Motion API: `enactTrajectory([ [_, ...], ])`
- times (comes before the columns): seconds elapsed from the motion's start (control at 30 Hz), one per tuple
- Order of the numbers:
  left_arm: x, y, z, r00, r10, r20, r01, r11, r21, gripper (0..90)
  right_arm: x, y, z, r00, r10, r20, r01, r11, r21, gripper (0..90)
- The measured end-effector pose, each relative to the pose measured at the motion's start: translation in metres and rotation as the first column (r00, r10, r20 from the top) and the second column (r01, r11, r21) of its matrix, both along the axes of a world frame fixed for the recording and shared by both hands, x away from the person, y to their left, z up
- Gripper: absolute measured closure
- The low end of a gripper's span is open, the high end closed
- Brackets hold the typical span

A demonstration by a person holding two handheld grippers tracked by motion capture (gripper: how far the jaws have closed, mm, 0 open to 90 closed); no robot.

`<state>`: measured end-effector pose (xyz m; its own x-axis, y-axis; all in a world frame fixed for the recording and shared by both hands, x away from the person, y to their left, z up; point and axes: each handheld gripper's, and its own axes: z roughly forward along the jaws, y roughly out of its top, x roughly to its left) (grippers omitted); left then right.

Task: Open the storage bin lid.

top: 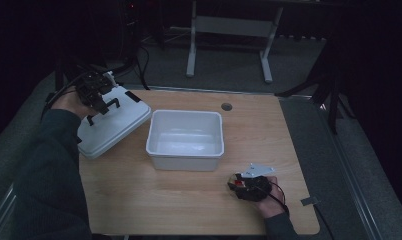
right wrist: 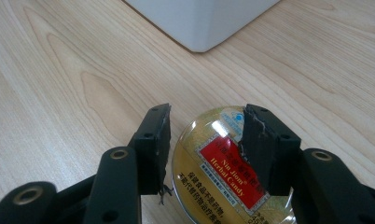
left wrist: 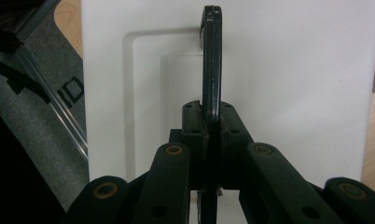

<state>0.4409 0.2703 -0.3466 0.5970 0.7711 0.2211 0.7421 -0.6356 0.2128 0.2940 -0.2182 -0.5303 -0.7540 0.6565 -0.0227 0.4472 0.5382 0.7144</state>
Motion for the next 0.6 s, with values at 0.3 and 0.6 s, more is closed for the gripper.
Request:
enactTrajectory([
  [0.3, 0.002, 0.002, -0.013, 0.9996, 0.008, -0.027, -0.008, 1.0000, 0.003, 84.4, 0.000, 0.000, 0.000, 1.0000, 0.001, -0.002, -0.001, 1.000, 0.000, 51.4],
  [0.6, 0.002, 0.005, -0.022, 0.9989, 0.023, -0.041, -0.023, 0.9997, -0.008, 84.4, 0.000, 0.000, 0.000, 1.0000, 0.002, -0.001, -0.002, 1.000, -0.003, 51.4],
])
